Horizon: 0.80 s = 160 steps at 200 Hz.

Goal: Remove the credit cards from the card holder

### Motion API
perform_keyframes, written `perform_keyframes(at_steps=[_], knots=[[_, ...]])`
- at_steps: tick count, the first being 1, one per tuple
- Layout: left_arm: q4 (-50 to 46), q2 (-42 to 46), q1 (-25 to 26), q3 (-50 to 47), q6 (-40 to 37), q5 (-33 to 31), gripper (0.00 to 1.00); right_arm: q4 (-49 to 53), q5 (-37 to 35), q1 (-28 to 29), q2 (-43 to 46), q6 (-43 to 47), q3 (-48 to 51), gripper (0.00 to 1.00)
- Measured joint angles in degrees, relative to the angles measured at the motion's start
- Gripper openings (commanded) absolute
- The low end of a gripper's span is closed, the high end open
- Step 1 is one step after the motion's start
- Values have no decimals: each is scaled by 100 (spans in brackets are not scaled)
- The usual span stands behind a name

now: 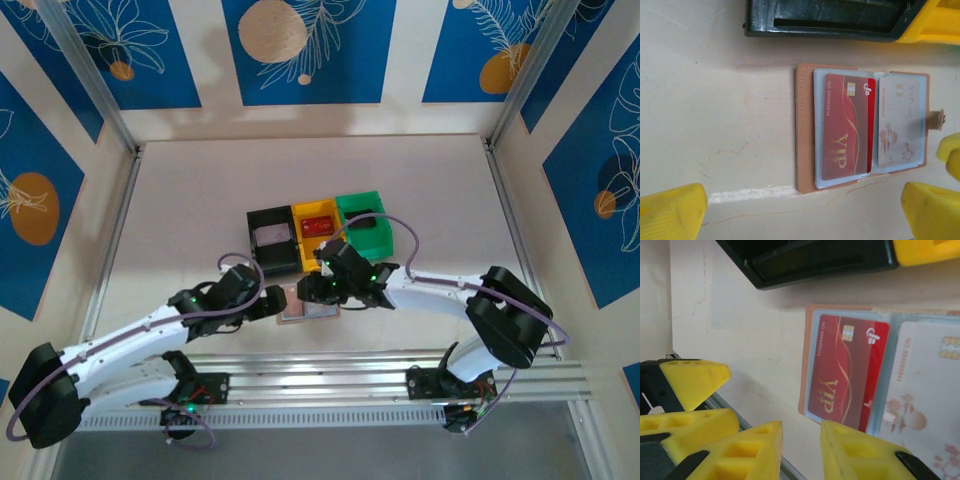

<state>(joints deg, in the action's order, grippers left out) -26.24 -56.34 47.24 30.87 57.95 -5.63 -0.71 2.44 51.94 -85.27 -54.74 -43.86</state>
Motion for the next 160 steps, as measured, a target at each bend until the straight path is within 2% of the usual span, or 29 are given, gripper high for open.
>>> perform_keyframes(at_steps=[127,160], knots=[[-584,-1598,-13,750,-562,214,100,37,365,-249,-188,122,151,26],[-621,-1751,-17,756,-627,348,100,35,389,-258,-291,131,149,26]])
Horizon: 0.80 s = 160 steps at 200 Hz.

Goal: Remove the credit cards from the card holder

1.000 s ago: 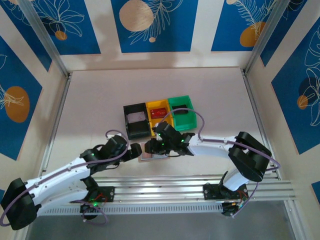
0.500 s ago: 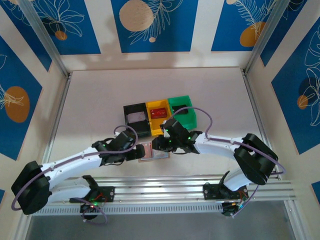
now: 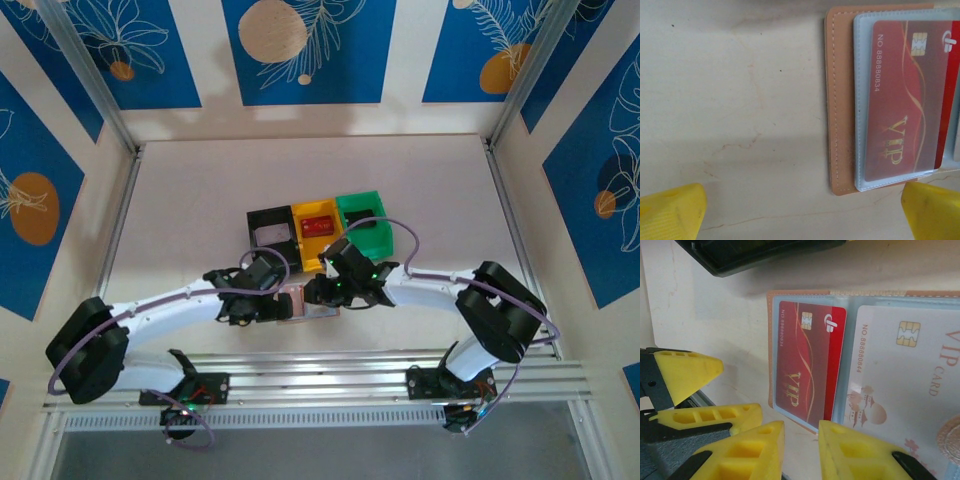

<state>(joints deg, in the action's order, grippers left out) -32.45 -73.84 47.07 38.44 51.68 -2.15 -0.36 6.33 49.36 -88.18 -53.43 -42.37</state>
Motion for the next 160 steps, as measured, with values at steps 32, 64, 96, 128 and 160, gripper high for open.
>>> perform_keyframes(at_steps=[32,64,96,128,160], knots=[[33,-22,-15,-2,-87,107,100,22,13,0,-68,44,-13,26],[28,-153,-22,-2,-127,164,100,66,15,0,-173,50,-74,25],[28,-179,-42,-2,-129,173,100,101,22,0,-319,87,-157,25],[28,-323,-46,-2,-129,173,99,122,42,0,-463,87,-225,25],[26,-424,-57,-13,-129,168,100,122,63,0,-557,87,-295,24]])
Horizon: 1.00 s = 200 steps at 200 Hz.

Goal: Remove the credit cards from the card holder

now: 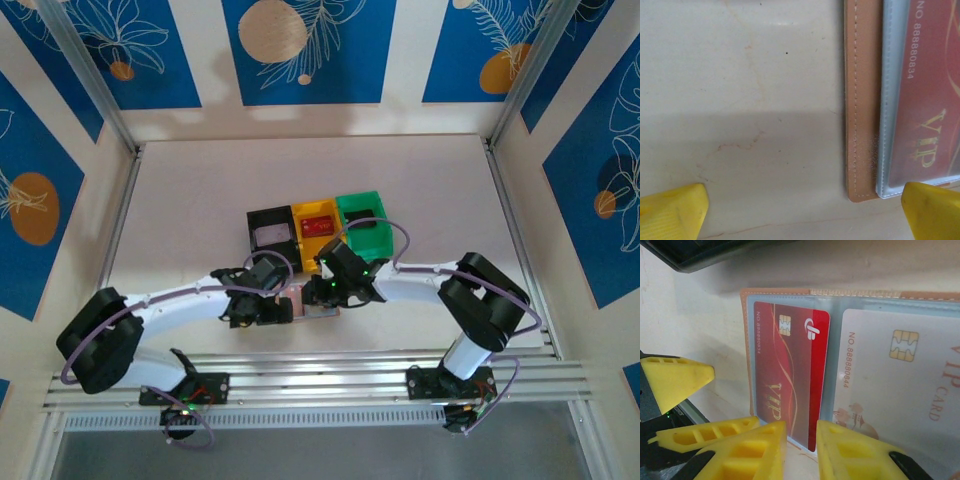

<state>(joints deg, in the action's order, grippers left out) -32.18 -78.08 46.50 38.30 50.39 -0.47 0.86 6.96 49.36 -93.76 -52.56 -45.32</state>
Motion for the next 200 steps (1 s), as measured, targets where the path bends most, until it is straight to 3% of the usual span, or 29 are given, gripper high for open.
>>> perform_keyframes(at_steps=[200], knots=[[249,127,-245,-245,11,42,100,44,-55,0,-396,168,-306,24]])
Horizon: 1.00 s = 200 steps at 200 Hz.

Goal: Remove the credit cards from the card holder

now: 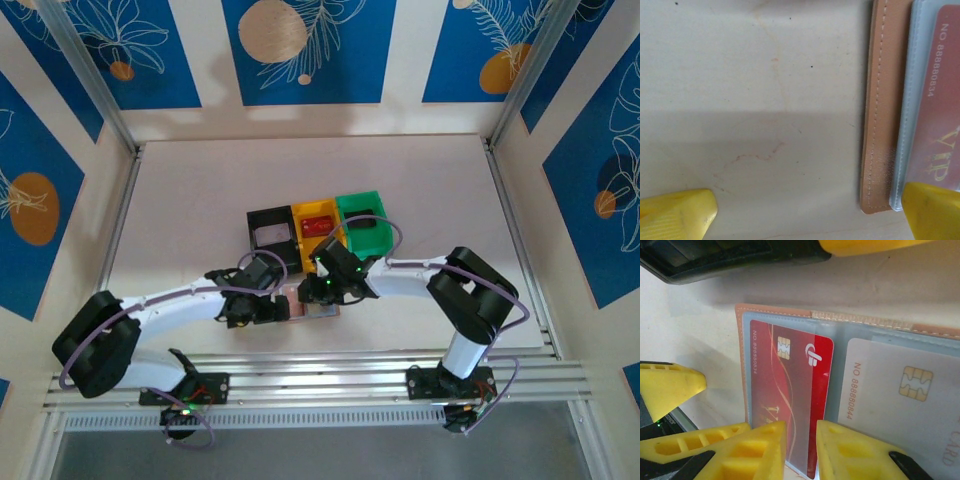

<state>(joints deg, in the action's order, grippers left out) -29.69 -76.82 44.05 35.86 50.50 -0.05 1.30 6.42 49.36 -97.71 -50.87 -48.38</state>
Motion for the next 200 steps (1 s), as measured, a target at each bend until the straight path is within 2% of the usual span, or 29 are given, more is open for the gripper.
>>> perform_keyframes(at_steps=[200], knots=[[105,-293,-17,-122,109,-105,100,-223,-55,61,-166,131,-37,24]])
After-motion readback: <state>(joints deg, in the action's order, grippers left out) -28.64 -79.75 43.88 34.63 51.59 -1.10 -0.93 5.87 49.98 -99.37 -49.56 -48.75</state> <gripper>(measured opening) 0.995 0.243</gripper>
